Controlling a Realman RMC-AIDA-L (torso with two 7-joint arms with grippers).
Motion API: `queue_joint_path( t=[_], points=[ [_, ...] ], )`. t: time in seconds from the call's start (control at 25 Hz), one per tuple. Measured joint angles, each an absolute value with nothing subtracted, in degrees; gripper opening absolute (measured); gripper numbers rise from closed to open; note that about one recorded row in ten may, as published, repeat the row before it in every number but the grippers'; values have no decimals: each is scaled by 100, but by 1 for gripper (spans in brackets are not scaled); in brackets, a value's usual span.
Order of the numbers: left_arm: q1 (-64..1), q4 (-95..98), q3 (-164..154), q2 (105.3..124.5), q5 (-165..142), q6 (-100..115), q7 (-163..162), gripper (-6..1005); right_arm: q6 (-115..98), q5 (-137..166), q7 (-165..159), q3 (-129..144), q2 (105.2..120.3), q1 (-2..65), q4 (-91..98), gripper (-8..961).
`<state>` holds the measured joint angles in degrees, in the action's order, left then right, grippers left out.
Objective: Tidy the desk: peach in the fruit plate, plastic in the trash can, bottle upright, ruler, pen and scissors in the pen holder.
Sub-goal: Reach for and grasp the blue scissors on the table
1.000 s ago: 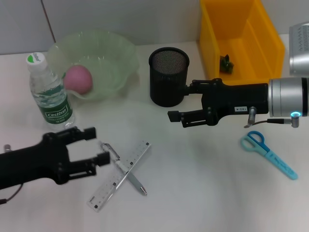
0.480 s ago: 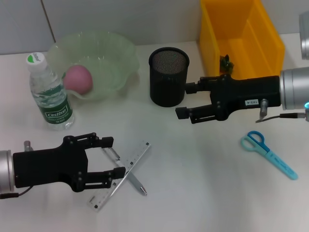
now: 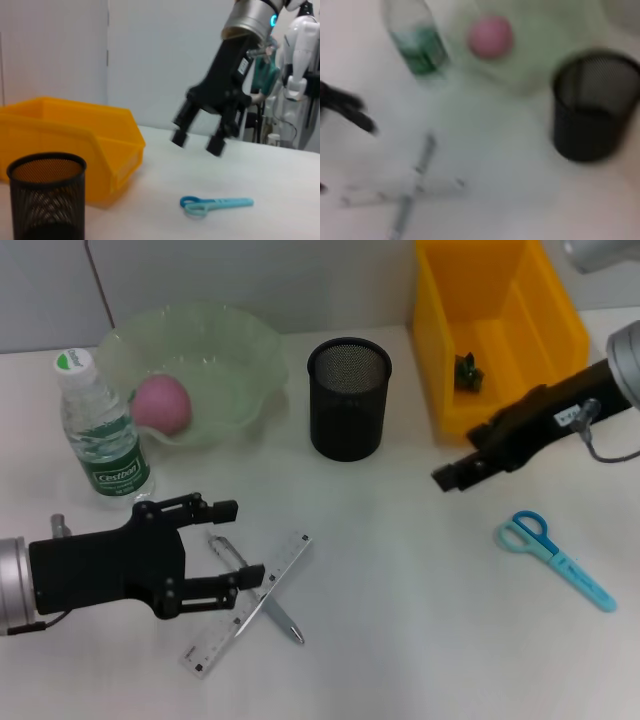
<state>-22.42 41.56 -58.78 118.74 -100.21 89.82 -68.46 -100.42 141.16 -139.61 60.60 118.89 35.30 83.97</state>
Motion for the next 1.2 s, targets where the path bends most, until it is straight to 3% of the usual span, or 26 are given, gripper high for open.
queue_joint_path(
  t=[0.36, 1.2],
  points=[
    [-2208, 4137, -5890, 11874, -9723, 8937, -6762, 811, -10566, 16208, -15472, 6820, 11900, 4144, 8154, 812],
    [-2290, 3946, -5897, 11874, -9606, 8938, -6697, 811, -9566, 16573, -15476, 6924, 11900, 4139, 6382, 810]
  ],
)
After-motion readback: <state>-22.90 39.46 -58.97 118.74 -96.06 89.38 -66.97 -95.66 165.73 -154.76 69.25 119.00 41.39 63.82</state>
